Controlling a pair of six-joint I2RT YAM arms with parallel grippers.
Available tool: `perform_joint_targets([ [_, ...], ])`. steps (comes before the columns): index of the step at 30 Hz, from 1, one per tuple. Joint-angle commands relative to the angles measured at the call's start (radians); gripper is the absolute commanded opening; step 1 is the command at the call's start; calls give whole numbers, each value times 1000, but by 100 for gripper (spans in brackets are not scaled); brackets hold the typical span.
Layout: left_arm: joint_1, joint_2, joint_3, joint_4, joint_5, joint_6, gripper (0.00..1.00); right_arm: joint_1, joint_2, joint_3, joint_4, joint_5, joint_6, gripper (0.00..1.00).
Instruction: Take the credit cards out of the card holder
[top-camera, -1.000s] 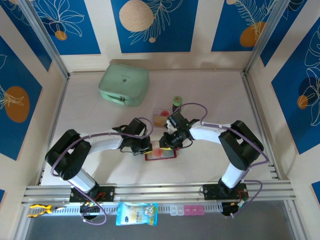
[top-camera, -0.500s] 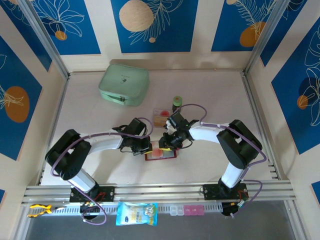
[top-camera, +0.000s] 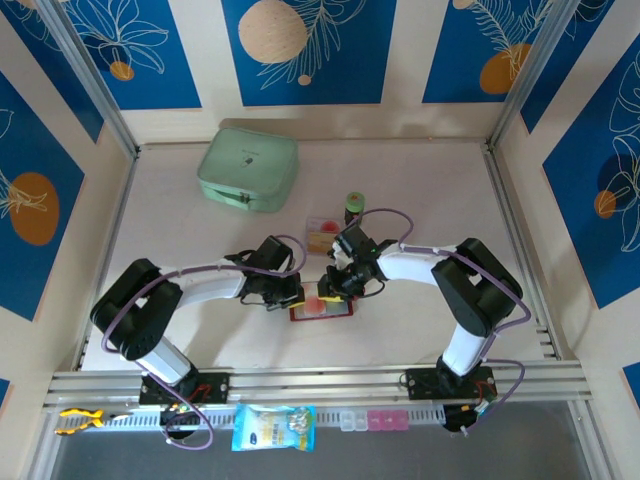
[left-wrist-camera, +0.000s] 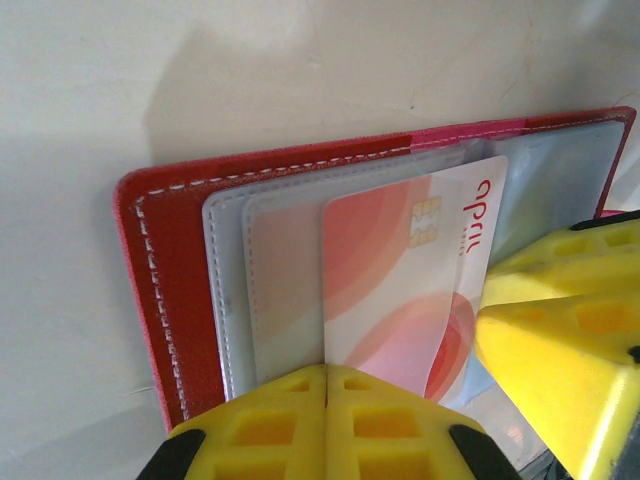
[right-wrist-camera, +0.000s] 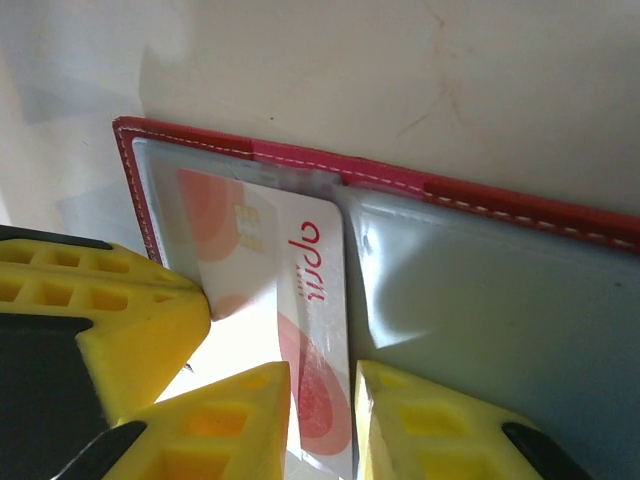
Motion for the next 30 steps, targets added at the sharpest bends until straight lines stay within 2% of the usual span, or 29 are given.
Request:
perform_joint_targets([
  [1,-7,22,7,-55,-19,12,0,-4,18,-10,1,-41,11,25],
  [12,-7,20,15,-67,-22,15,0,-11,-8,-17,38,-88,29,22],
  [22,-7,20,18,-67,-21,15,0,-25,-27,-27,31,-76,23,13],
  [30,-8,19,22,-72,-22,19,0,-44,-65,-37,-13,-51,-5,11],
])
